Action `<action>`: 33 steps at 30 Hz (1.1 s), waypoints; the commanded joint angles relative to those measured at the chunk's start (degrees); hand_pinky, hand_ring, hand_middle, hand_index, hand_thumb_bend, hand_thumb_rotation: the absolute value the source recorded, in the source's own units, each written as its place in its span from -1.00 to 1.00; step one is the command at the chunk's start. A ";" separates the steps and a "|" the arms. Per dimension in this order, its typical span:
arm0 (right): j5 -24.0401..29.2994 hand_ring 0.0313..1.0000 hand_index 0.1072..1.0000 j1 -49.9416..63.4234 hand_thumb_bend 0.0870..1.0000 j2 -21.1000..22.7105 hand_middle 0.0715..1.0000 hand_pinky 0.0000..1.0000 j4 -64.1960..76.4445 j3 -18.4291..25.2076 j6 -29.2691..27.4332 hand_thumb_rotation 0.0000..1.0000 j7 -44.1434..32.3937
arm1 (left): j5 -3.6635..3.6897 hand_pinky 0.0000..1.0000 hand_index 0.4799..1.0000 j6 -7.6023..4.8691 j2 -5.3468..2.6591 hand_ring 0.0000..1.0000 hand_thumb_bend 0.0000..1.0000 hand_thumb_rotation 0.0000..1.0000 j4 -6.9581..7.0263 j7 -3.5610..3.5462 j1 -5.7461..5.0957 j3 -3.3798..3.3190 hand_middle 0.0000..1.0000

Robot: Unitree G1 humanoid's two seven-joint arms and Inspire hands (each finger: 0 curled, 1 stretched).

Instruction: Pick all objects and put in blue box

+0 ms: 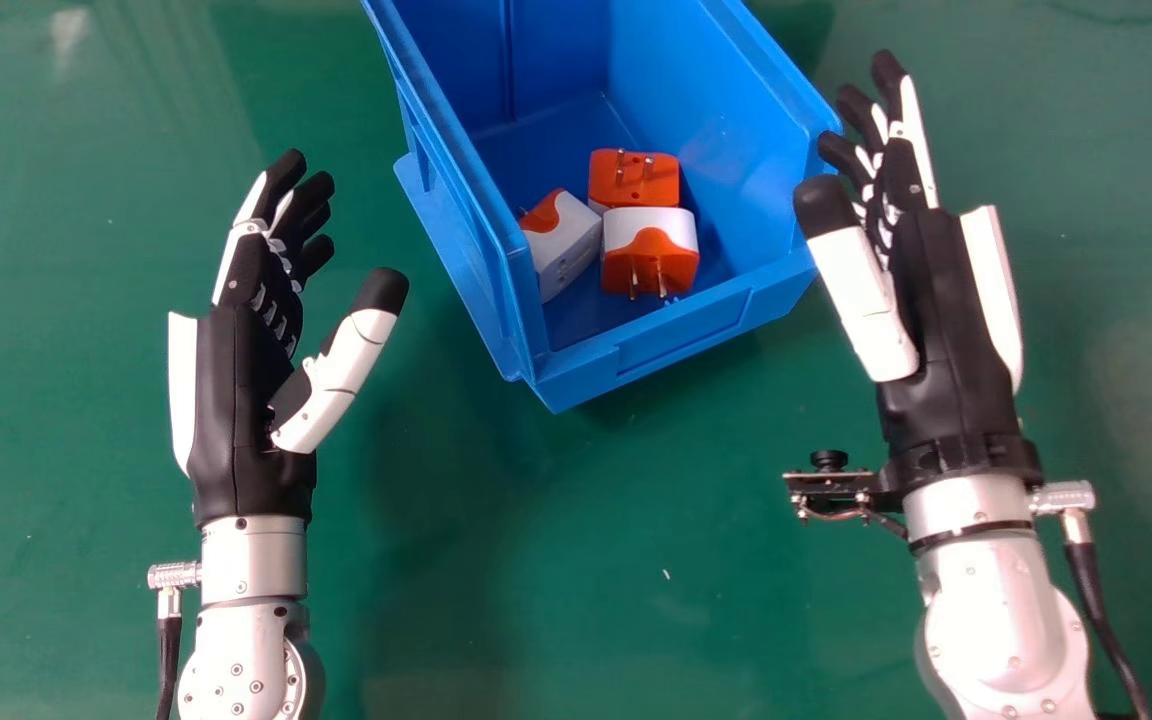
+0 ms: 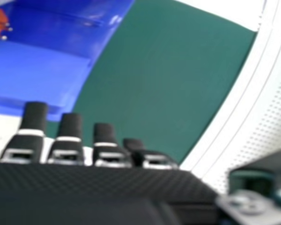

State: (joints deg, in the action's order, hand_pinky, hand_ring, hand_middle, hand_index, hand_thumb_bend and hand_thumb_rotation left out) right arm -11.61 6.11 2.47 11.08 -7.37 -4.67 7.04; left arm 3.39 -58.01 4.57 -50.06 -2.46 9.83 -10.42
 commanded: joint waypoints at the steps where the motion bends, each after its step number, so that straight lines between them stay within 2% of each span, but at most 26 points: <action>1: -0.79 0.68 0.81 0.47 0.48 0.44 0.75 0.53 2.84 0.56 0.21 0.95 -0.29 | 0.13 0.76 0.53 -0.13 0.21 0.77 0.61 0.04 1.18 -0.25 0.65 0.15 0.73; 5: -3.64 0.63 0.74 1.15 0.45 1.38 0.71 0.44 4.55 0.32 1.60 0.99 -0.58 | 0.11 0.76 0.53 -0.19 0.27 0.77 0.60 0.03 1.24 -0.39 0.64 0.19 0.74; 7: -5.17 0.62 0.73 1.43 0.44 2.15 0.70 0.41 5.53 0.03 2.84 0.99 -1.39 | 0.03 0.76 0.53 -0.03 0.23 0.77 0.59 0.03 1.26 -0.23 0.60 0.17 0.74; 13: -8.14 0.62 0.71 2.40 0.48 3.40 0.70 0.44 9.23 -0.64 6.99 0.98 -3.76 | 0.12 0.76 0.53 -0.24 0.14 0.77 0.60 0.03 1.18 -0.33 0.54 0.24 0.74; 16: -9.46 0.62 0.71 3.13 0.50 3.85 0.69 0.44 11.26 -0.98 9.27 0.96 -4.89 | -0.13 0.76 0.53 -0.12 0.04 0.77 0.60 0.02 1.29 0.02 0.39 0.22 0.74; 18: -10.11 0.63 0.71 3.46 0.52 4.11 0.69 0.45 12.43 -1.20 10.65 0.95 -5.66 | 0.09 0.76 0.53 -0.11 -0.12 0.77 0.60 0.02 1.35 -0.02 0.31 0.21 0.74; 20: -10.49 0.65 0.70 3.62 0.57 4.70 0.70 0.46 13.13 -1.36 11.23 0.93 -6.54 | 0.28 0.76 0.53 -0.08 -0.18 0.77 0.61 0.02 1.38 -0.15 0.25 0.22 0.74; 23: -10.98 0.67 0.71 3.61 0.57 5.72 0.72 0.49 13.51 -1.68 11.68 0.91 -7.70 | 0.14 0.75 0.53 -0.49 -0.01 0.77 0.61 0.02 1.01 -0.11 0.27 0.13 0.74; 25: -11.59 0.68 0.72 3.46 0.56 6.33 0.73 0.51 13.44 -1.78 11.69 0.90 -8.25 | 0.44 0.75 0.53 -0.71 -0.10 0.77 0.61 0.02 0.82 -0.35 0.29 0.08 0.73; 28: -12.58 0.70 0.73 3.24 0.54 7.29 0.74 0.53 13.37 -1.89 11.72 0.90 -9.09 | 0.12 0.74 0.53 -0.73 -0.10 0.77 0.61 0.02 0.83 -0.09 0.20 0.08 0.74; 30: -12.16 0.70 0.73 3.22 0.54 7.53 0.74 0.54 13.21 -1.83 11.40 0.90 -9.47 | 0.68 0.73 0.53 -0.58 -0.22 0.76 0.61 0.02 0.97 -0.56 0.10 0.08 0.74; 33: -11.81 0.71 0.73 3.31 0.55 7.38 0.75 0.55 13.30 -1.78 11.62 0.89 -9.88 | 0.57 0.74 0.53 -0.76 -0.25 0.77 0.61 0.02 0.89 -0.50 0.00 0.06 0.74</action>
State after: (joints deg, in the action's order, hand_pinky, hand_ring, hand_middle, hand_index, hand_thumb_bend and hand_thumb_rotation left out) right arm -23.40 9.90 9.58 22.67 -9.29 7.10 -2.77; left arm 3.65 -58.00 4.70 -50.01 -2.89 9.76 -10.45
